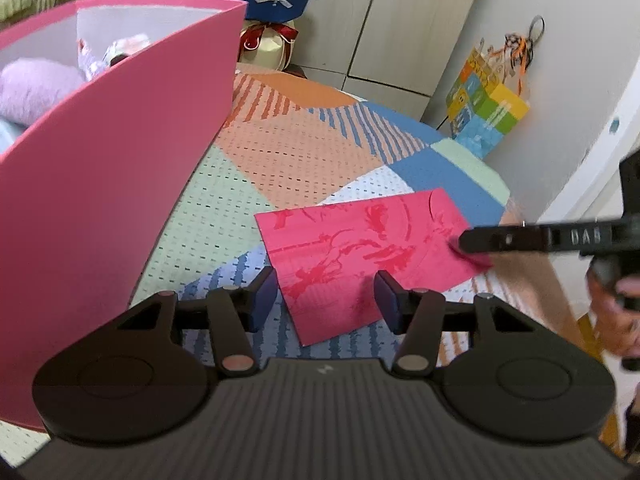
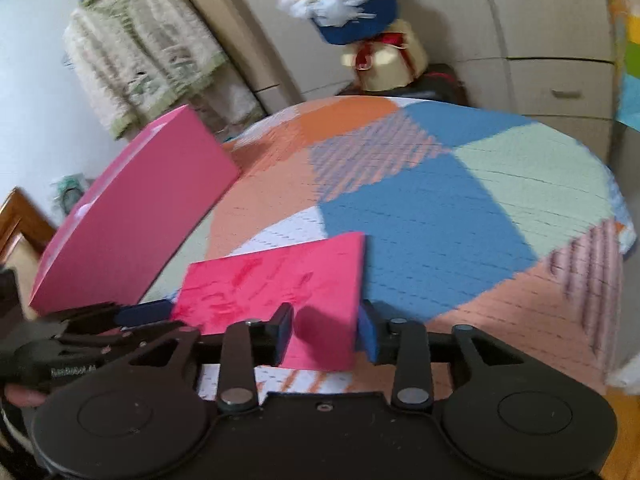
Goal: Organize soft objects
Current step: 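Close the right gripper on the edge of the red envelope, then lift the red envelope with the right gripper and carry it over the box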
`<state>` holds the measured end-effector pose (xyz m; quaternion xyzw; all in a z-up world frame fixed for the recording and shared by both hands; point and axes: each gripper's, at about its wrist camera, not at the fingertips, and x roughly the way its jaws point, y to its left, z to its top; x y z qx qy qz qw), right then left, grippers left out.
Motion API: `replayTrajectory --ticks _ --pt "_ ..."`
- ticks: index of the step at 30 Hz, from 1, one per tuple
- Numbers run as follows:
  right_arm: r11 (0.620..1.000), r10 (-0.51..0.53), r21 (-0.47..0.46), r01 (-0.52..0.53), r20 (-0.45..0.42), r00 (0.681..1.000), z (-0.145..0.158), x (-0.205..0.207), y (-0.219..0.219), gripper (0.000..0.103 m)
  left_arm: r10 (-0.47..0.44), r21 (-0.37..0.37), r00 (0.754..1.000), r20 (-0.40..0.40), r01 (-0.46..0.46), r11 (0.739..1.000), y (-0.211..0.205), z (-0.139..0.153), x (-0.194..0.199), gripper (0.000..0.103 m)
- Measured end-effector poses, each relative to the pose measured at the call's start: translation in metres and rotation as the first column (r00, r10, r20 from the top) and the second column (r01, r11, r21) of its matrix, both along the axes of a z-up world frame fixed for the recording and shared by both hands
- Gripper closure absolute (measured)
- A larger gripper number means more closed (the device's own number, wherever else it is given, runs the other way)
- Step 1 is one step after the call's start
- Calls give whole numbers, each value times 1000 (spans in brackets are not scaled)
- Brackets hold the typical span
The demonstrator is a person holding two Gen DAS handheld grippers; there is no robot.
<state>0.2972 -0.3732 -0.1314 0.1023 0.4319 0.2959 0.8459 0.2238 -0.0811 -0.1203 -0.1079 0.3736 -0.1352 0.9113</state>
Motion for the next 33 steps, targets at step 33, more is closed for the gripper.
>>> replayTrajectory --ticks 33 --pt "950 -100 -270 159 220 970 58 -113 51 44 -193 69 972 136 185 980 14 64 -72 51"
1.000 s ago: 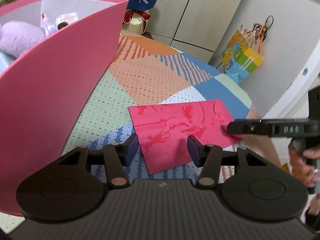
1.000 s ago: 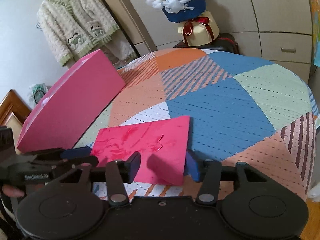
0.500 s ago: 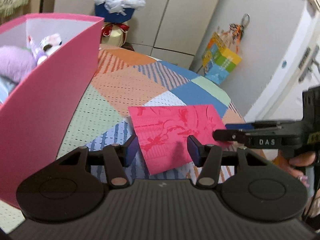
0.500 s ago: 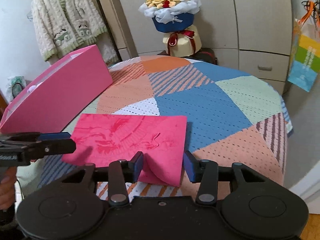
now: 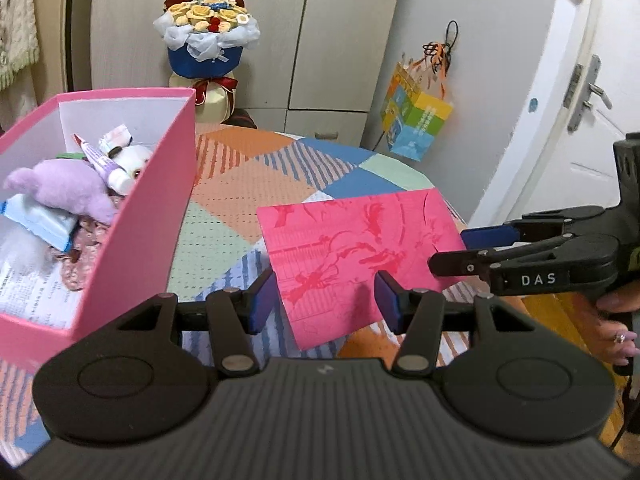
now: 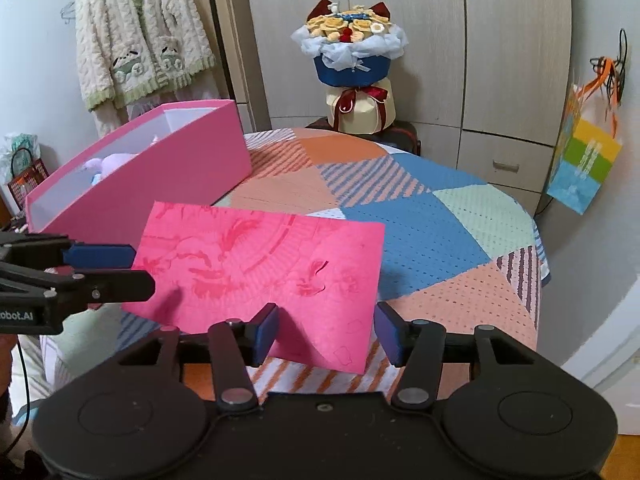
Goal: Organize soft objects
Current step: 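Lift the red envelope with the right gripper and carry it over the box, then lower the envelope into the pink box and open the right gripper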
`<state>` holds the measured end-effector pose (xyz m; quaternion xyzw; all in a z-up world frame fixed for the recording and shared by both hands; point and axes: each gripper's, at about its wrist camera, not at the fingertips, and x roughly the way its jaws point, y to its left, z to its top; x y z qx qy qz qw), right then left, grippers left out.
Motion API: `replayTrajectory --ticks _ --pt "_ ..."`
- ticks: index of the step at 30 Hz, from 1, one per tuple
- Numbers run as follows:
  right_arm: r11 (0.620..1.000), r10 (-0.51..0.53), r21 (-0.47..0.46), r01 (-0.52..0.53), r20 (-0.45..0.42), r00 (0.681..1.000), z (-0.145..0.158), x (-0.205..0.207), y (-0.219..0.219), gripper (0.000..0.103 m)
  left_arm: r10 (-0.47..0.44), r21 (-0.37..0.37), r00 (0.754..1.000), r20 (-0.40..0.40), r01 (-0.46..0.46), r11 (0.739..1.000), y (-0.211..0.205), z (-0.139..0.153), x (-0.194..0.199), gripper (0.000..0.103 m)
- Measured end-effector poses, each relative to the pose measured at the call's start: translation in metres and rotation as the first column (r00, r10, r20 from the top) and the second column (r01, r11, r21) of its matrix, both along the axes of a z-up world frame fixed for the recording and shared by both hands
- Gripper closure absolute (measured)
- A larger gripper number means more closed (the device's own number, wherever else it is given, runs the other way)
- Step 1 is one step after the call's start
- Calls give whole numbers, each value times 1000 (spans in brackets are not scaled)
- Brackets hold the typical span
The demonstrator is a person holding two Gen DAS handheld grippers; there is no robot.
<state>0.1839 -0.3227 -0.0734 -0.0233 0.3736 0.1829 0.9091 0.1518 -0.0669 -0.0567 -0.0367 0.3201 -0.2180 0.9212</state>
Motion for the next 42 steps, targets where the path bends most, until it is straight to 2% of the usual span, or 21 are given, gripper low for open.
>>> replayTrajectory --ticks 4,13,20,27,33,38,40,42 --pt "999 0 -55 0 0 1000 13 -17 16 45 -1 -11 1000 -17 1 1000 15 11 -12 51" --pt "980 66 -193 -58 33 997 50 -49 74 46 30 0 998 58 -30 1000 54 42 -48 51" --pt "986 106 -140 -93 93 990 81 -52 104 46 95 10 979 180 -98 995 88 75 -63 51" --pt "985 168 -70 -159 145 975 96 -25 144 47 190 4 950 249 -197 980 127 91 -58 51" --pt "968 249 -58 -243 157 956 95 19 184 51 289 -7 918 270 -298 954 156 86 -42 51" --pt "962 272 -10 -274 176 946 87 54 206 51 328 -22 914 237 -333 943 168 73 -17 51" --pt "959 281 -17 -284 212 936 83 64 213 51 325 -2 916 233 -334 943 165 68 -6 51" --pt "960 279 -20 -281 206 938 78 78 219 51 316 18 917 243 -330 944 161 63 4 51"
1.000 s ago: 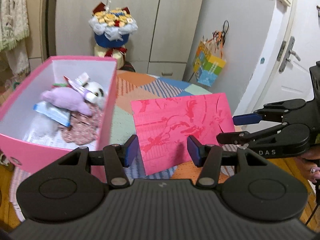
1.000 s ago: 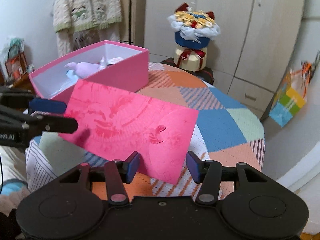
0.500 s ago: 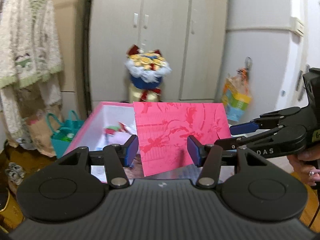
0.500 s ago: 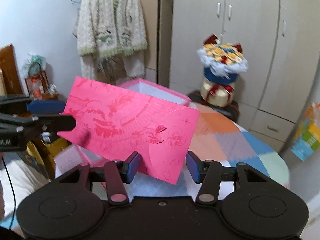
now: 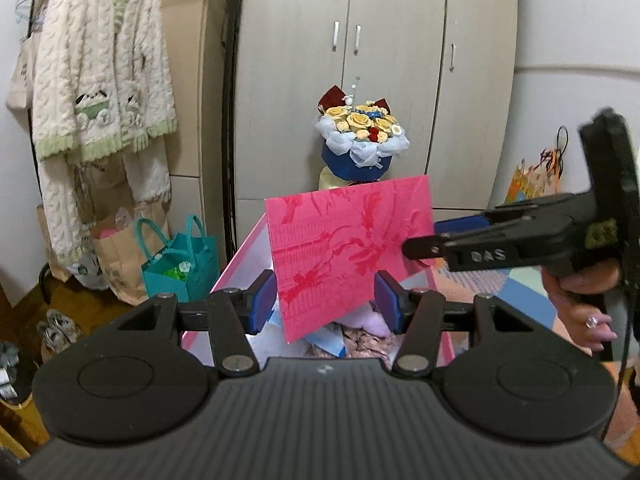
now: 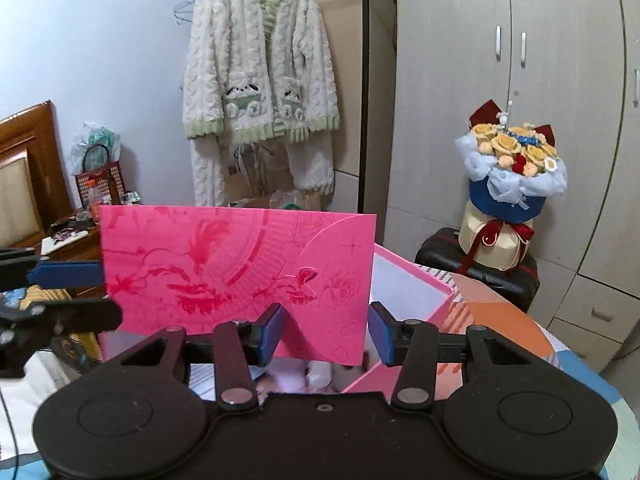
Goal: Organize soft objects
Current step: 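Lower the envelope into the pink box and open the right gripper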
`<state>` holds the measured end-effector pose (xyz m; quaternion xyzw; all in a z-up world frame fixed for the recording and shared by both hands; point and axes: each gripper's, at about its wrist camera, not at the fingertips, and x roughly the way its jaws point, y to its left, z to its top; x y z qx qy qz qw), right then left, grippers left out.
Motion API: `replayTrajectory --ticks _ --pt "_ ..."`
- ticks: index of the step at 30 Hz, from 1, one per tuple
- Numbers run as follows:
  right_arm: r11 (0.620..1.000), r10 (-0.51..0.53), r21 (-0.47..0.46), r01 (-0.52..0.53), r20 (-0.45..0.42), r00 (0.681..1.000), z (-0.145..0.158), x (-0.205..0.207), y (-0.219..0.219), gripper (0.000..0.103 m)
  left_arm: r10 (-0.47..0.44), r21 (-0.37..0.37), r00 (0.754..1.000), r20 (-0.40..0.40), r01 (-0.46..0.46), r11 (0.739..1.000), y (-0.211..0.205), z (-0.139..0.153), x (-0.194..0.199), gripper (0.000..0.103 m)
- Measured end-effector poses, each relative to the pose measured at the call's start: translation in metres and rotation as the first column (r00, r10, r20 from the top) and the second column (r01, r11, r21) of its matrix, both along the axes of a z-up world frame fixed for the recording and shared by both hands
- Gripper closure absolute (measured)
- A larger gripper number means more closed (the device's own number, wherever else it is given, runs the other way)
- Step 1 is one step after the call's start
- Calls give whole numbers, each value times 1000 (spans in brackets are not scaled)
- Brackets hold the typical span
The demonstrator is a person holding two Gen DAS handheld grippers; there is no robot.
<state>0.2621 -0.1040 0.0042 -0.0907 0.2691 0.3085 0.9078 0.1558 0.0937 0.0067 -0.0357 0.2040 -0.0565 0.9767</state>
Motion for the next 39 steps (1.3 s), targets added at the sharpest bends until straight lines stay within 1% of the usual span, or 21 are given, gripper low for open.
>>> replayTrajectory --ticks 2,4,6,7,8,9,10,12,15,18,21,25,28,31,33,35,39 --pt "1000 4 -1 -4 -17 1000 -7 16 1 51 -11 9 1000 -11 12 1000 -4 -7 8 51" --pt "1000 1 -4 -1 -29 1000 -15 31 1 51 -25 -6 998 -52 25 1000 -6 -15 17 51" --pt "998 46 -41 -48 -40 998 -22 43 2 54 -97 -63 990 -101 91 994 -8 -23 23 52" --pt "996 85 -26 -87 -66 994 -23 47 1 55 -130 -101 983 -133 117 988 -8 -27 27 52" --pt "994 103 -13 -104 -82 991 -22 50 1 55 -167 -142 973 -158 145 979 -10 -30 29 52" --pt "992 121 -18 -123 -91 989 -22 51 3 55 -199 -164 964 -174 171 972 -13 -33 31 52" --pt "990 130 -38 -134 -88 988 -23 50 6 55 -207 -165 961 -184 178 970 -17 -36 32 52" --pt "989 131 -66 -135 -68 989 -24 46 11 55 -204 -155 962 -179 177 972 -24 -40 32 52" --pt "990 119 -66 -125 -82 989 -26 44 12 55 -211 -164 959 -190 180 970 -26 -45 33 52" --pt "996 34 -76 -39 -72 997 -26 34 3 55 -224 -181 956 -191 190 965 -20 -42 28 52" --pt "999 16 -47 -19 -62 998 -24 16 -10 54 -210 -162 962 -175 183 970 -16 -36 19 52" --pt "1000 8 -6 -8 -45 999 -18 -10 -25 53 -185 -117 971 -149 168 979 -15 -24 6 52" --pt "1000 2 18 -2 -18 1000 -10 -32 -33 50 -178 -88 975 -130 167 982 -16 -14 -7 50" --pt "1000 -1 30 1 7 1000 -2 -53 -39 48 -171 -56 979 -109 166 985 -19 -6 -20 49" --pt "999 -4 39 4 8 1000 3 -66 -41 46 -167 -35 981 -98 165 986 -22 -1 -29 48" --pt "999 -16 37 16 5 1000 7 -76 -43 45 -167 -9 982 -90 167 986 -26 4 -36 45" --pt "999 -40 19 40 18 999 16 -100 -45 41 -181 26 979 -94 184 983 -33 13 -48 42"
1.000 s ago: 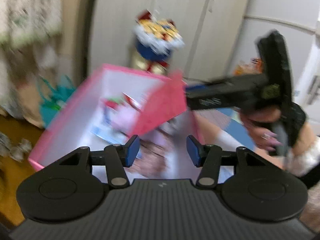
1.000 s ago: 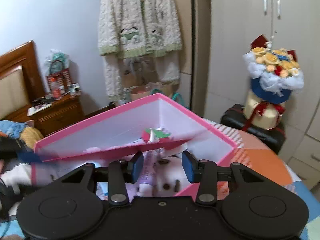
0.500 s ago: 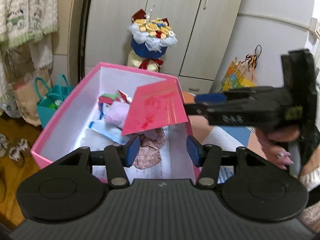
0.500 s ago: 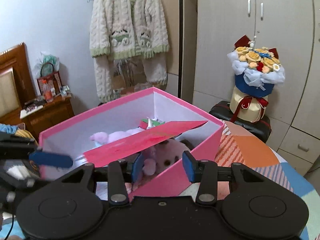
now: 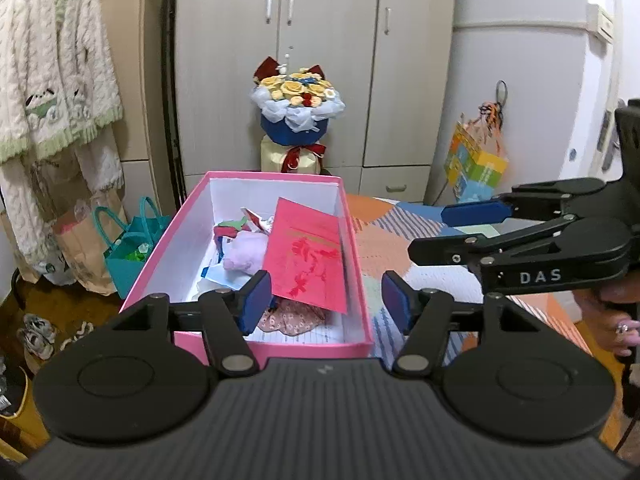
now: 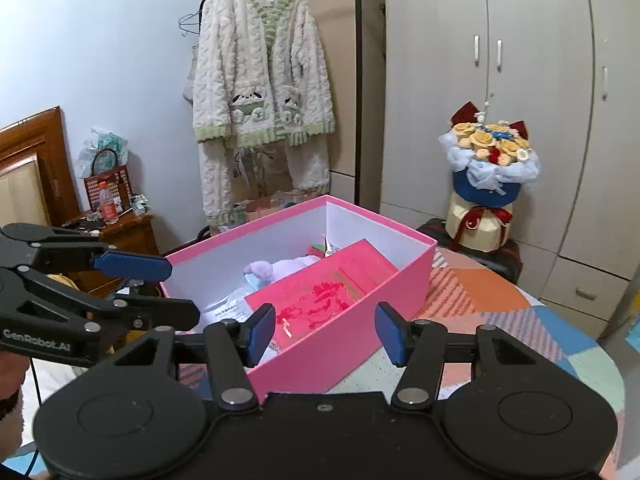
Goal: Organize soft objects
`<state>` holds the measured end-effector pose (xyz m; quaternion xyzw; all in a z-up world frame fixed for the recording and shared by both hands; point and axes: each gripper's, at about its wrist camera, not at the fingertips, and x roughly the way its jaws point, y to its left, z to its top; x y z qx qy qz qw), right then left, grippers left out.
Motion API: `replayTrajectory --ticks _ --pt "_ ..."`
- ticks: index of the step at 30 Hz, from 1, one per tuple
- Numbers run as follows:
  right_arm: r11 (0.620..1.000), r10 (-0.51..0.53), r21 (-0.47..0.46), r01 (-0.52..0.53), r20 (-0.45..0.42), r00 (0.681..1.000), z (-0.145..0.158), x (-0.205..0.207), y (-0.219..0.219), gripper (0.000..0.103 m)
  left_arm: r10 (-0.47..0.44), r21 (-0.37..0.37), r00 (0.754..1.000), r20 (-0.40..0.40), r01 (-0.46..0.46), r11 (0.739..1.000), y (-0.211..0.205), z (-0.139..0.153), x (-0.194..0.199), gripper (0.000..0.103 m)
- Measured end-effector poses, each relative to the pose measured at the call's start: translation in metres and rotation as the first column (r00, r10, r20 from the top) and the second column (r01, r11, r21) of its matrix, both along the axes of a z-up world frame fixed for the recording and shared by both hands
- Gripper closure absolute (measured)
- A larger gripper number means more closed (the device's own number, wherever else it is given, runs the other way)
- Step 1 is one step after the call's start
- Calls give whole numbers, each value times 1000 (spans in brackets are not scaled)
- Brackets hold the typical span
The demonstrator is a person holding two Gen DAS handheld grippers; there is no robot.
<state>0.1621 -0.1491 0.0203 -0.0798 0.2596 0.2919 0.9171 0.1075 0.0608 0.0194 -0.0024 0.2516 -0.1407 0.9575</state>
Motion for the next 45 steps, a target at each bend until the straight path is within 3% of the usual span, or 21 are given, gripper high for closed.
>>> replayTrajectory --ticks 11,16,18,24,31,38,45 --pt "996 -85 -4 85 19 996 16 -54 -23 34 -33 14 999 23 33 999 -9 14 -28 33" --pt "992 -128 5 128 33 991 13 -77 -33 27 -51 16 998 39 51 999 -14 11 -41 30" --pt "990 -144 11 144 43 989 12 -86 -34 15 -49 18 997 52 48 999 -15 8 -47 27" --pt "969 -245 56 241 89 965 0 -112 -40 3 24 54 993 115 -30 998 -17 -2 -60 1" --pt "918 -397 34 395 75 915 4 -126 -38 0 70 46 993 90 -75 996 -14 -2 -56 0" --pt "913 -406 76 400 106 908 6 -151 -41 0 85 23 994 62 -87 996 -12 -8 -54 0" --pt "905 -426 74 420 138 894 -4 -159 -36 0 88 42 988 128 -94 995 -17 -18 -57 0"
